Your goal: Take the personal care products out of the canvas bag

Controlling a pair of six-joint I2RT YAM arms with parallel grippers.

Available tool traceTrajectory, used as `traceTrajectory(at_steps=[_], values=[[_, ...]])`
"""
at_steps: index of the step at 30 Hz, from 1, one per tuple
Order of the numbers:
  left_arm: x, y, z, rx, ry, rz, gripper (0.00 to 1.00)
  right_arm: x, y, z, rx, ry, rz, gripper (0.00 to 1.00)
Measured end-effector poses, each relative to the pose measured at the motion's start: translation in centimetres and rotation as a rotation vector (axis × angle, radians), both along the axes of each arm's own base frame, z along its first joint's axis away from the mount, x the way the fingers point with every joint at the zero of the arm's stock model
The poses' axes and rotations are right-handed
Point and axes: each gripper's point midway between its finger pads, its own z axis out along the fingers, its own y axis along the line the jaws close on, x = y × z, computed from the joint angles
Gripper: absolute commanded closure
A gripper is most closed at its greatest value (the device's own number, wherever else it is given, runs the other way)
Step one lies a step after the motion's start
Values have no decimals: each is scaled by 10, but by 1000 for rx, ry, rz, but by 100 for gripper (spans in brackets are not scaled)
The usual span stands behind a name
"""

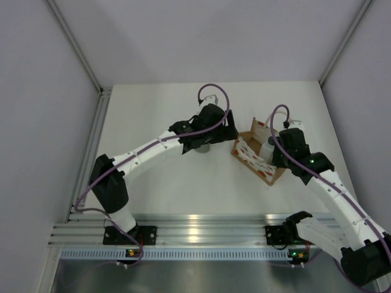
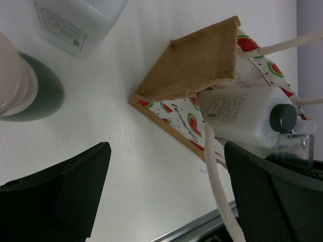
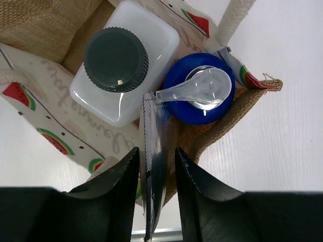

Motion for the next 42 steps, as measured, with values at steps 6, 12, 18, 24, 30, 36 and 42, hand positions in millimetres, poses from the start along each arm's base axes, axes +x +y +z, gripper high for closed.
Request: traceTrajectory(at_steps=[6,12,18,24,30,36,42], values=[[17,-36,-12,-32,14,-6,7,1,0,0,-7,-3,10,67],[21,-66,-38,-28,43,-23,15,2,-1,-5,-22,18,14,68],[20,-71,-66,3,82,-14,30,3,0,-5,-17,18,18,68],[20,-75,-77,3,104,-3,67,3,4,-5,-1,20,36,69],[18,-79,-82,-2,112,-1,100,7,4,-8,-9,28,33,77],[18,-80,-82,-6,115,2,100,10,5,-10,-14,27,36,82],[18,-80,-81,-11,118,7,100,15,6,-11,-18,24,41,71]])
